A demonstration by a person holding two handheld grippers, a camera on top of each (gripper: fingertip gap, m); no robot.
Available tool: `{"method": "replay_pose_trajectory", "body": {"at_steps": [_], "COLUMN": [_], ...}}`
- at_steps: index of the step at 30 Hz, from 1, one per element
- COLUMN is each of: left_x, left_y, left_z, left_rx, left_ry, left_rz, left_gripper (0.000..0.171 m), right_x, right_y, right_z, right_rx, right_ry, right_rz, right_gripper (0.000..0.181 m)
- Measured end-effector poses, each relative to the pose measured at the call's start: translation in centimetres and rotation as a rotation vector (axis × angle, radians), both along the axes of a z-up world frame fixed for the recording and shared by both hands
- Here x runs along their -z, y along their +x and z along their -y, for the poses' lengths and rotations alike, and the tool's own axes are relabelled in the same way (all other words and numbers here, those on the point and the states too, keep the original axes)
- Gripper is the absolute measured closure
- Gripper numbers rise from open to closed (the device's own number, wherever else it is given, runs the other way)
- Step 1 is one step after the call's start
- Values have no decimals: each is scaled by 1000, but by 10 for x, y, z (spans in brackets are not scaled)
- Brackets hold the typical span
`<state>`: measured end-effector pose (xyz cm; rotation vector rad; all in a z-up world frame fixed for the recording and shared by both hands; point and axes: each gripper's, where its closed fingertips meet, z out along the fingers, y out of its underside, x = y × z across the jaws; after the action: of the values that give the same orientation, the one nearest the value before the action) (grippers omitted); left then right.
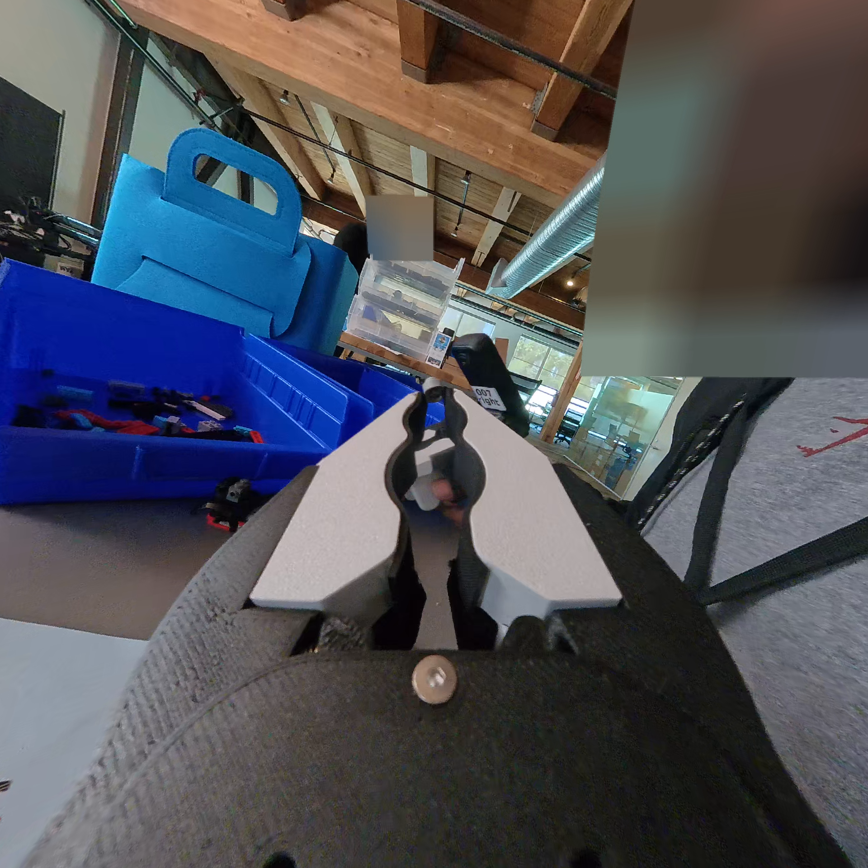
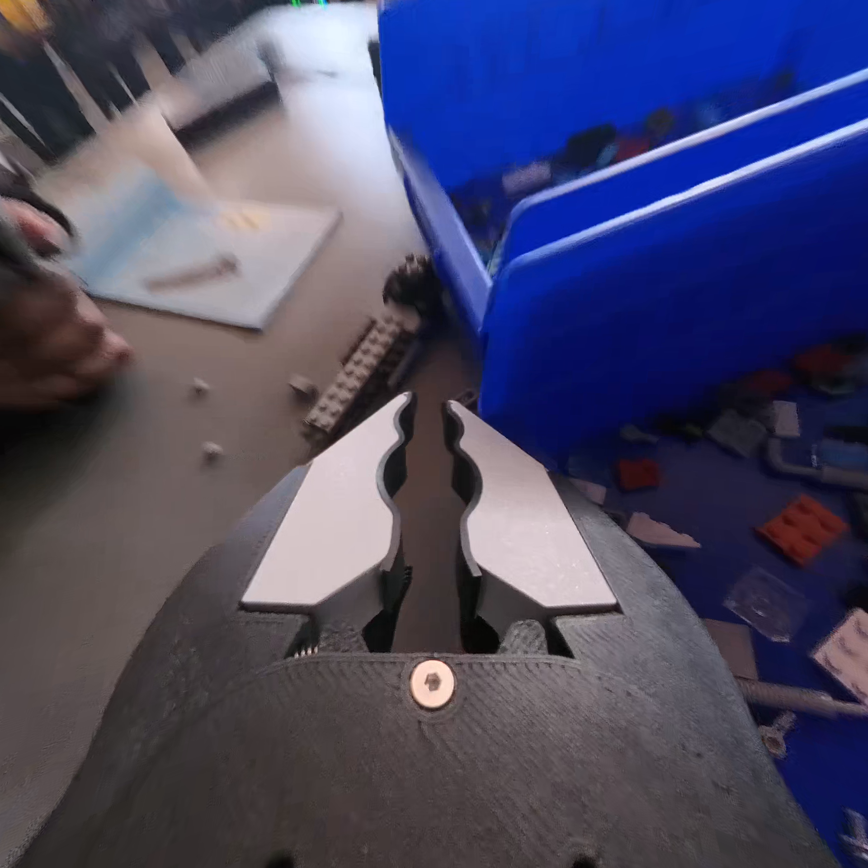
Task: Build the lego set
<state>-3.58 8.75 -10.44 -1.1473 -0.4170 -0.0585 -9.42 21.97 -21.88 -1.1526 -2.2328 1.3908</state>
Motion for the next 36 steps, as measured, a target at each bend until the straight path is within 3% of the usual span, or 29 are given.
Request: {"method": "replay_pose_trajectory", "body": {"at_steps": [5, 16, 29, 33, 36], "left_x": [-3, -10, -12, -13, -12], "left_y": [4, 16, 24, 22, 18], "left_z": [0, -6, -11, -6, 0], "left_rx": [0, 50, 115, 88, 45], "left_ry": [-2, 39, 99, 77, 49], "left_rz": [-15, -7, 47, 27, 15], "left_gripper": [164, 164, 164, 164, 164], "right_x": [18, 28, 35, 30, 20], "right_y": [-8, -15, -23, -18, -2], "right_z": [7, 2, 0, 6, 18], "right_rx": [23, 152, 232, 175, 57], "right_ry": [207, 430, 480, 391, 291], "right_rz": [-35, -93, -56, -51, -62], "right_gripper": [170, 162, 171, 172, 172]}}
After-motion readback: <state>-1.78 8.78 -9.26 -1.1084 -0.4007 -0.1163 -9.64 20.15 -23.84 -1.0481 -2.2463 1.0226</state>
